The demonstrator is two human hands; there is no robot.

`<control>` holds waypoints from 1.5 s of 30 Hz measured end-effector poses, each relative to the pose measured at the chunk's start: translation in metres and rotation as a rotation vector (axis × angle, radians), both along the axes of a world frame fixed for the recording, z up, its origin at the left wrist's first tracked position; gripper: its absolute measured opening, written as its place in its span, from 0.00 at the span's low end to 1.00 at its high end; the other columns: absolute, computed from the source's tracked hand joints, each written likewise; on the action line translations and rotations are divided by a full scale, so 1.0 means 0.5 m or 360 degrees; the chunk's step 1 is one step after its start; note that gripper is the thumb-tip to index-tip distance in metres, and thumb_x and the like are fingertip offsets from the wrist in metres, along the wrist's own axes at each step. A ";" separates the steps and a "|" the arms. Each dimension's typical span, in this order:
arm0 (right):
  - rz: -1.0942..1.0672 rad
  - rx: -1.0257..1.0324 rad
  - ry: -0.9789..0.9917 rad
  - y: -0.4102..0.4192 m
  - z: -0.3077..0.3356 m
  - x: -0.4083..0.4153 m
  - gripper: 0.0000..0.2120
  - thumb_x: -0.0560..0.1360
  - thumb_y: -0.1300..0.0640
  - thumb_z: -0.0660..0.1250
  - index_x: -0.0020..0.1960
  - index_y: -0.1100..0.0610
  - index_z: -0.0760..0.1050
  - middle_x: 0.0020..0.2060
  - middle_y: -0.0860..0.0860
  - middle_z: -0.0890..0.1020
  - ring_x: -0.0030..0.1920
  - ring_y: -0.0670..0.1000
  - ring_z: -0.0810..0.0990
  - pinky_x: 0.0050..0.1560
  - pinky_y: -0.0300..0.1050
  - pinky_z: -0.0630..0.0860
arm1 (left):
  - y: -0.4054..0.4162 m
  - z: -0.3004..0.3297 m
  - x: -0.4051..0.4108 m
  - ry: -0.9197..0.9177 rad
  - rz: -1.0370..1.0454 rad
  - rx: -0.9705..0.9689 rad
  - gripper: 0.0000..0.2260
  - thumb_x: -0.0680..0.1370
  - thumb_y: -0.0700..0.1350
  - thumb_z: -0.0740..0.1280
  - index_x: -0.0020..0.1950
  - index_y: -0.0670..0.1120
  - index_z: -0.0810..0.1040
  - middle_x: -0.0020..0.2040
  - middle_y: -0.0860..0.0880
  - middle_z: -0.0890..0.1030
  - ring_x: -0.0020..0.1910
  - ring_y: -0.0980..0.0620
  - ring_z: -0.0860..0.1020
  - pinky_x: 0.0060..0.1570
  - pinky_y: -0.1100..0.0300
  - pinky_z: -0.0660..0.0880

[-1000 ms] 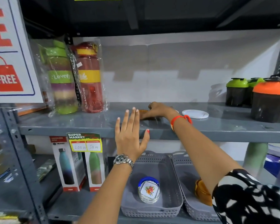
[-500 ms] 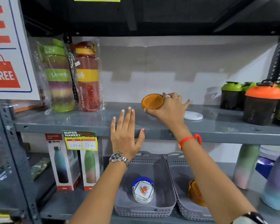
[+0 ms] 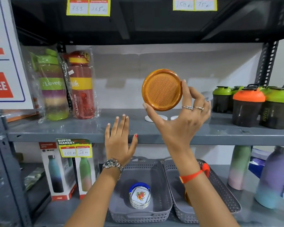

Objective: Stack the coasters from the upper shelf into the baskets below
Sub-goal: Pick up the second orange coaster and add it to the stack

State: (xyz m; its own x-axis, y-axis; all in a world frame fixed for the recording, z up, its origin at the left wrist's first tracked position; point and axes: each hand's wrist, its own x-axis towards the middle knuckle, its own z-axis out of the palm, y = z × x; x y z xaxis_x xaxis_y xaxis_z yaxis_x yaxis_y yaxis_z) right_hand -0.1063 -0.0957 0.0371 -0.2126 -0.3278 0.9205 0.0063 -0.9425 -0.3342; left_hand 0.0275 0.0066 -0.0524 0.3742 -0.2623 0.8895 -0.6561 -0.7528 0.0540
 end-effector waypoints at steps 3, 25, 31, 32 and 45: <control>0.0040 0.0011 -0.0025 0.008 0.004 -0.013 0.44 0.59 0.28 0.68 0.64 0.58 0.76 0.54 0.57 0.79 0.58 0.52 0.72 0.63 0.64 0.67 | 0.003 0.001 -0.001 0.0005 -0.0014 -0.0001 0.30 0.79 0.59 0.47 0.72 0.41 0.67 0.71 0.44 0.69 0.70 0.44 0.66 0.70 0.48 0.52; 0.0425 0.0330 0.0900 -0.019 -0.344 -0.034 0.42 0.57 0.29 0.68 0.62 0.54 0.77 0.52 0.53 0.77 0.54 0.50 0.70 0.53 0.49 0.72 | -0.006 -0.014 0.026 -0.0334 0.0009 -0.0095 0.26 0.77 0.54 0.55 0.71 0.42 0.69 0.70 0.46 0.70 0.69 0.45 0.68 0.69 0.47 0.56; -0.0072 0.0766 0.1410 -0.132 -0.476 -0.018 0.43 0.58 0.26 0.68 0.63 0.53 0.76 0.57 0.55 0.77 0.58 0.59 0.72 0.59 0.55 0.68 | -0.012 -0.024 0.035 -0.0398 0.0021 -0.0138 0.25 0.78 0.55 0.54 0.71 0.42 0.69 0.70 0.47 0.71 0.69 0.45 0.68 0.68 0.45 0.58; -0.0156 0.0841 0.1482 -0.154 -0.488 -0.017 0.43 0.58 0.27 0.69 0.63 0.54 0.76 0.58 0.57 0.77 0.59 0.60 0.72 0.61 0.56 0.66 | -0.013 -0.025 0.035 -0.0405 0.0021 -0.0146 0.25 0.78 0.54 0.54 0.71 0.43 0.69 0.70 0.47 0.71 0.70 0.45 0.67 0.68 0.45 0.58; -0.0484 0.1415 0.2228 -0.324 -0.559 0.025 0.32 0.67 0.35 0.68 0.58 0.60 0.79 0.68 0.62 0.69 0.70 0.63 0.62 0.70 0.70 0.53 | -0.016 -0.031 0.049 -0.0519 0.0077 -0.0192 0.25 0.80 0.56 0.51 0.71 0.43 0.69 0.69 0.48 0.72 0.69 0.46 0.68 0.69 0.48 0.56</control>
State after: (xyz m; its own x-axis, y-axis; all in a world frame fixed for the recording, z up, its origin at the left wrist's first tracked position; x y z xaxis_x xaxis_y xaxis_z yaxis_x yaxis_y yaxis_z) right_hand -0.0939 -0.2579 -0.2422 0.4014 -0.9158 0.0088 -0.8679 -0.3834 -0.3159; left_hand 0.0521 -0.0014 -0.0678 0.0747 -0.1371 0.9877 -0.6171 -0.7844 -0.0622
